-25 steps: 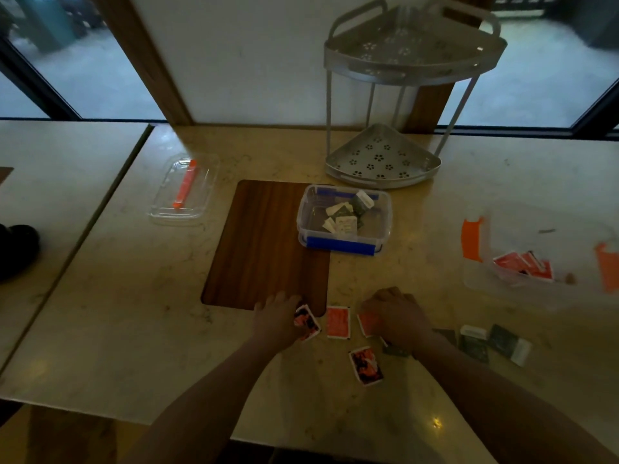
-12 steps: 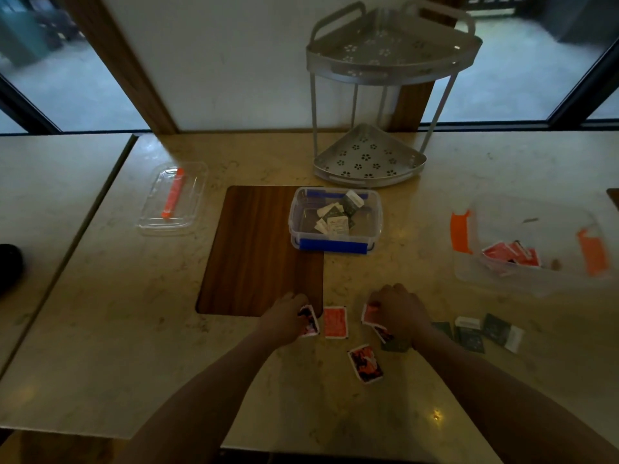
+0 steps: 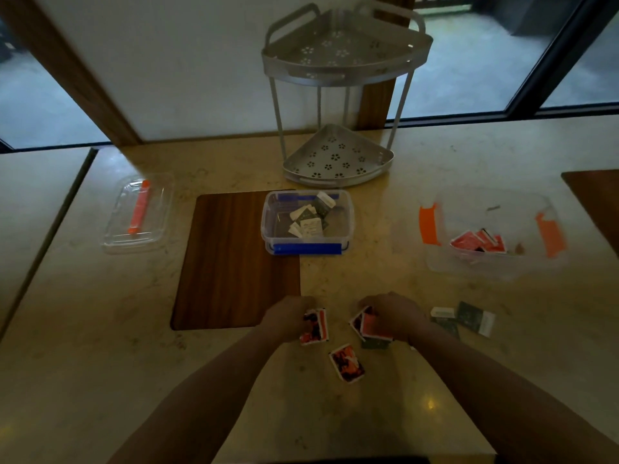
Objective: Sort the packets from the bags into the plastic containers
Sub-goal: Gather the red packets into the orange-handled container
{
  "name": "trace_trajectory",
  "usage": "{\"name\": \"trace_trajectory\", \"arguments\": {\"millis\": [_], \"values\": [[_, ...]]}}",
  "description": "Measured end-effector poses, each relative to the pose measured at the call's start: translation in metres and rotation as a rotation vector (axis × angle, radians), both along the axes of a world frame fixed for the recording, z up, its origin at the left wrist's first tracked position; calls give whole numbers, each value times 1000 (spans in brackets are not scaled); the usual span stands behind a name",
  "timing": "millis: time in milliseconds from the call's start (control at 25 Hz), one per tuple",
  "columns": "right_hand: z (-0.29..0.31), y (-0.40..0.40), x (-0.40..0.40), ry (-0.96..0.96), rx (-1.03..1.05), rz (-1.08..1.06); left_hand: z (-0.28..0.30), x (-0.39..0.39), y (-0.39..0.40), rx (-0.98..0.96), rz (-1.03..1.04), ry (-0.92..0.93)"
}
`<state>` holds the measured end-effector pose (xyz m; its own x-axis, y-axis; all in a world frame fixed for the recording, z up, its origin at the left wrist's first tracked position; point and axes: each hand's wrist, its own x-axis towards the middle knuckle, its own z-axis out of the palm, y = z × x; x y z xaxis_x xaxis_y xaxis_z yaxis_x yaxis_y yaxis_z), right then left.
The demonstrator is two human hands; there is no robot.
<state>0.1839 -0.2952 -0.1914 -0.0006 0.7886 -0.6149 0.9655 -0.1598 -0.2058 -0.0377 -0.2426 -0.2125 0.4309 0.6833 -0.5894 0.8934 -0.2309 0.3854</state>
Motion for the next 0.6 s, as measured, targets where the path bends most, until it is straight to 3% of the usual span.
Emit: {"name": "trace_trajectory", "arguments": {"millis": [160, 360, 480, 600], "values": [[-8, -3, -5, -120, 66, 155, -2, 5, -10, 156, -86, 78], [-4, -4, -6, -193, 186, 201, -8, 4, -10, 171, -13, -34], [-4, -5, -8, -150, 180, 194, -9, 2, -12, 142, -27, -46], [3, -8, -9, 6, 131, 38, -5, 1, -7, -19, 18, -108]]}}
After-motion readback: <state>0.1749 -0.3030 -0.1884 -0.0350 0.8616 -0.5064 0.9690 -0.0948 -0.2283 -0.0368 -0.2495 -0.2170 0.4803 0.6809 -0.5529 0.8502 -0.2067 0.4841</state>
